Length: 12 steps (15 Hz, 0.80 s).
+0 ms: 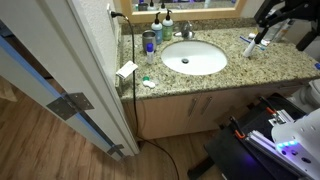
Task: Move the blue object closer to the sink
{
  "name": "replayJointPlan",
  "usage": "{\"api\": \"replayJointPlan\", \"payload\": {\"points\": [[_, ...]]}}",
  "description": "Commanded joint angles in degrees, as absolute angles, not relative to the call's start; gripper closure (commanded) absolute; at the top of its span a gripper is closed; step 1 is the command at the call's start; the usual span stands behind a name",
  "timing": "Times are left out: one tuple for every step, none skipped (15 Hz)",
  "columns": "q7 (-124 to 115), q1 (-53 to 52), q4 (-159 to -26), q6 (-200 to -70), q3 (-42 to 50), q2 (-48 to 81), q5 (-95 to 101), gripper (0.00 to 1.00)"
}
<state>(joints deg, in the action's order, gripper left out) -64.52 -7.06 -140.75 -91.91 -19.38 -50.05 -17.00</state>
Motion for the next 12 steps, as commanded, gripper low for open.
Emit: {"api": "replayJointPlan", "payload": {"points": [[-67.89,-3.26,-140.65,-96.62,-23.91,-45.76,-15.54,0.0],[-70.33,-1.58,-141.54,-98.61,-23.78,-45.13,-14.37,0.0],[-73.13,-1.02,-142.18,-100.71,-23.96,-44.51,-13.91,0.0],[-76.58,-0.39,-142.24,-102.11,-24.72,-43.37,-13.65,0.0],[-73.51,0.23,-145.95,-97.43,-17.22,-50.99,-10.26,0.0],[-75.18,1.23,-146.49,-97.38,-16.31,-50.64,-8.79,0.0],[-75.73,2.64,-147.11,-96.25,-14.17,-52.03,-6.92,0.0],[-75.77,4.36,-147.71,-95.47,-11.77,-53.2,-5.29,0.0],[-75.67,6.12,-147.93,-93.88,-8.88,-55.14,-3.57,0.0],[-75.27,8.13,-148.11,-92.45,-5.82,-56.33,-2.2,0.0],[-74.81,10.17,-147.52,-90.55,-2.93,-57.58,-1.36,0.0],[-74.95,7.69,-146.16,-92.84,-6.68,-53.86,-2.76,0.0]]}}
